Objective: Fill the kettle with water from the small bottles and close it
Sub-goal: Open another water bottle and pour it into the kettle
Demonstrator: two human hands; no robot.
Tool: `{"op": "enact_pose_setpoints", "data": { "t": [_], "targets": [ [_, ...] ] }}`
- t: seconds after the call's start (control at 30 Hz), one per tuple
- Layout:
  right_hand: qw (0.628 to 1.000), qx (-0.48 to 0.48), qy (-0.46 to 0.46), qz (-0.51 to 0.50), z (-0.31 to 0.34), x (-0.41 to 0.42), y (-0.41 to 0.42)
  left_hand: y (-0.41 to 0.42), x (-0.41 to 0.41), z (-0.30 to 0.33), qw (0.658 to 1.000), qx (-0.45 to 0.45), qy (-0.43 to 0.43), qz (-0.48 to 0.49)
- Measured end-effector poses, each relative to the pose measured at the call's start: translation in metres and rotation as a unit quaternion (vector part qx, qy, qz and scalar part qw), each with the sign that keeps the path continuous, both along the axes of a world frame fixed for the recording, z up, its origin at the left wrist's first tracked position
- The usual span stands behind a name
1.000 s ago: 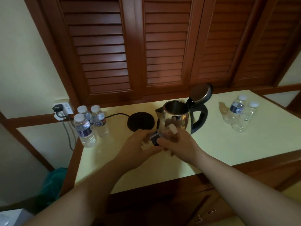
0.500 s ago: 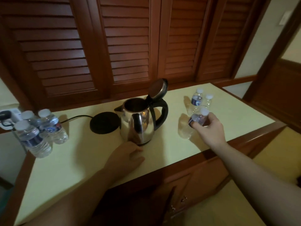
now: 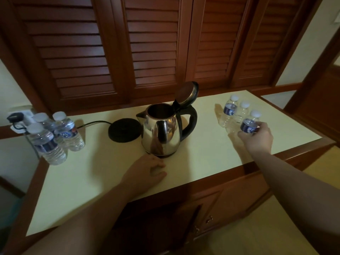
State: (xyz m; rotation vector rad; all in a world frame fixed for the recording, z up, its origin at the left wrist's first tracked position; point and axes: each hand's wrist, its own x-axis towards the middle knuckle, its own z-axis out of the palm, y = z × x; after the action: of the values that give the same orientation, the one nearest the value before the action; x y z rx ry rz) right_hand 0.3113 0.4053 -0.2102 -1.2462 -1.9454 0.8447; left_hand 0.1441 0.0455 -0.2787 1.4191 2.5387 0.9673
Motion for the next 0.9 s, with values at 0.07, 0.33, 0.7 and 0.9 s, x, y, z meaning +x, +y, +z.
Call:
{"op": "enact_pose_setpoints", "data": {
  "t": [0.07, 0.33, 0.7, 0.9],
  "targets": [
    [1.000, -0.022, 0.013, -0.011, -0.003, -0.001, 0.000, 0.000, 0.000, -0.001, 1.000, 0.003, 0.002, 0.002],
    [0.994, -0.068, 0.017, -0.083, -0.016, -0.002, -0.026, 0.000, -0.001, -0.004, 1.000, 0.019, 0.012, 0.004],
    [0.945, 0.176, -0.004, 0.275, -0.048, -0.024, -0.136, -0.037, -0.003, 0.001, 0.997, 0.049, -0.033, 0.046],
    [0.880, 0.192, -0.045, 0.431, -0.047, -0.052, -0.200, -0.077, -0.008, 0.007, 0.986, 0.101, -0.056, 0.119]
  ]
}}
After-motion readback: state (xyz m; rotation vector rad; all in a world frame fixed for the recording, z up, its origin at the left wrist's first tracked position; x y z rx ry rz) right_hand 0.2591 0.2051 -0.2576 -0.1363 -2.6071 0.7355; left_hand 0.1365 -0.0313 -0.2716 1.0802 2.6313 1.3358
